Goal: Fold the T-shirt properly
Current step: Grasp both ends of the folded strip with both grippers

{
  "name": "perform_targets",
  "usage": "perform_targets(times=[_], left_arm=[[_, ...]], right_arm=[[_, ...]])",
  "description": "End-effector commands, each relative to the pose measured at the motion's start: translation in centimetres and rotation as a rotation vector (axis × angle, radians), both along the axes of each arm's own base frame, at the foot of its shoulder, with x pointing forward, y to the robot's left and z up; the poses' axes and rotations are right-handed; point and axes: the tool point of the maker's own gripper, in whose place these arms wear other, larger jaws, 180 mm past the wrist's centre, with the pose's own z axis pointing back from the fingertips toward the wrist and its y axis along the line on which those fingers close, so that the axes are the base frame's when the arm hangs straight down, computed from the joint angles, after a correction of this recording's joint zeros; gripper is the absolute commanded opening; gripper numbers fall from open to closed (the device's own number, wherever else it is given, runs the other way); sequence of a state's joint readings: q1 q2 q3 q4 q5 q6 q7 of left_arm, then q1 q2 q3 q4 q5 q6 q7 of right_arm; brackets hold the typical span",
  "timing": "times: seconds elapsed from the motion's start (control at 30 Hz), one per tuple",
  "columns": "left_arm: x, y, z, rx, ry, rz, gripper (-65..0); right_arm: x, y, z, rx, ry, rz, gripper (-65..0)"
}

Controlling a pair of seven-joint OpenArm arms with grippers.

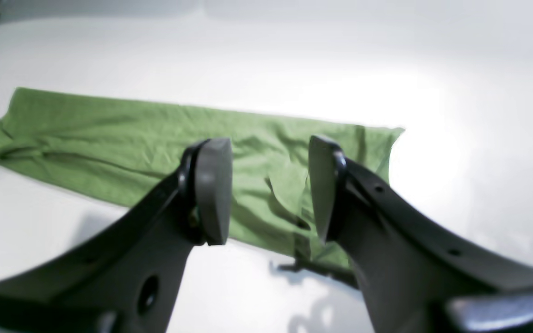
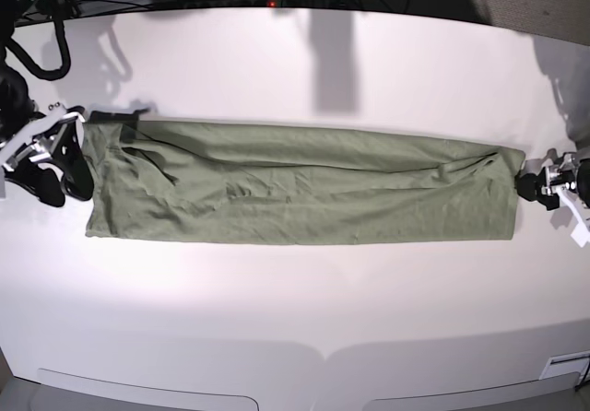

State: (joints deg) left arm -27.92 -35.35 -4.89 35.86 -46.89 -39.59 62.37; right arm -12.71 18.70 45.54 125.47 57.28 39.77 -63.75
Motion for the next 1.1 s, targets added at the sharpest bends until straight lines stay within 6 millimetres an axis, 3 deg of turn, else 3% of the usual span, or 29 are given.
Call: perform_targets(times=[0.0,0.2,0.4,0.53,0.73,1.07], left_arm=[[1.7,0.7,2.2,-0.011,-0.070,0.016,-19.9],[2.1,-1.7,1.7,-0.072,-0.070,0.000,-19.9],[1.3,-3.1,-1.9,0.068,-0.022,-0.077,-19.9],[0.0,-5.2,-3.2,0.028,0.029,-0.106,-19.9],[-1.7,-8.0,-2.0,-0.160,0.116,-0.134,-19.9],[0.5,-7.4,-0.9,-0.186,0.005,-0.061,-20.0]], right_arm=[[0.2,0.4,1.5,0.002,-0.058,0.024,-38.9],[0.2,0.8,1.5,0.026,-0.067,0.022,-38.9],[-0.3,2.7,1.1,0.141,-0.066,0.046,-38.9],[-0.5,2.9,0.6,0.151,-0.047,0.043,-38.9],[-0.5,2.9,0.6,0.151,-0.048,0.044,-38.9],[-0.5,2.9,0.6,0.151,-0.047,0.043,-38.9]])
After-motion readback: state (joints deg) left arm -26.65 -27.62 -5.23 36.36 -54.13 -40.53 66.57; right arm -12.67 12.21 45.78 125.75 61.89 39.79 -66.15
